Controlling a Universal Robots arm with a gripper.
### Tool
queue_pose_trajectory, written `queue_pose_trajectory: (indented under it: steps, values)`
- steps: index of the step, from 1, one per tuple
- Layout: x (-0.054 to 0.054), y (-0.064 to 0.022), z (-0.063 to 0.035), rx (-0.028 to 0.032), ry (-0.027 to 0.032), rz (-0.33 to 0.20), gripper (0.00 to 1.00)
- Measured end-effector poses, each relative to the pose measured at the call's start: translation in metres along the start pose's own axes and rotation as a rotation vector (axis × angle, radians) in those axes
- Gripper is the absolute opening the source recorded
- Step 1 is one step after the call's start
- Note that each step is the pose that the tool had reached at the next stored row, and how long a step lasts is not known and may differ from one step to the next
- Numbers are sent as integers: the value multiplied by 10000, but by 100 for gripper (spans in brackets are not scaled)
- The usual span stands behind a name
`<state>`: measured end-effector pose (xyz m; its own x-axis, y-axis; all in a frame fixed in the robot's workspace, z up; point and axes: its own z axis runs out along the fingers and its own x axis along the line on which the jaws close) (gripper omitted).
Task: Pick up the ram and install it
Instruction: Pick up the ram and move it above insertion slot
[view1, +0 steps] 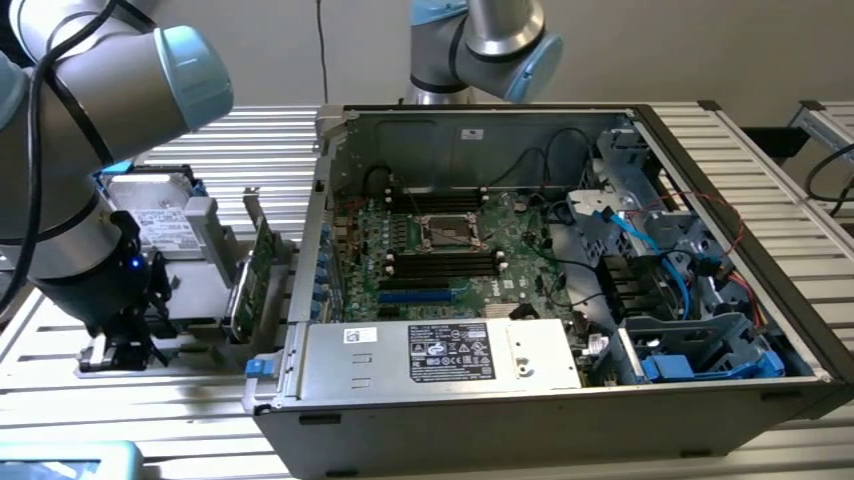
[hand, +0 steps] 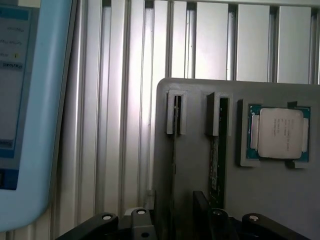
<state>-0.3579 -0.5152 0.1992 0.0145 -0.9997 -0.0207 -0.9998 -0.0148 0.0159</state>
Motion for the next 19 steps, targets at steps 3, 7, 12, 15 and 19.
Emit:
queue_pose_trajectory:
  steps: [3,7,12,15,19]
  values:
    - [1,0,16,16,-3,27,40]
    - [1,2,36,45,-5,76,16]
    - [2,7,-64,55,-19,128,14]
    - [10,10,-200,54,-20,136,14]
    - [27,13,-385,52,-17,137,14]
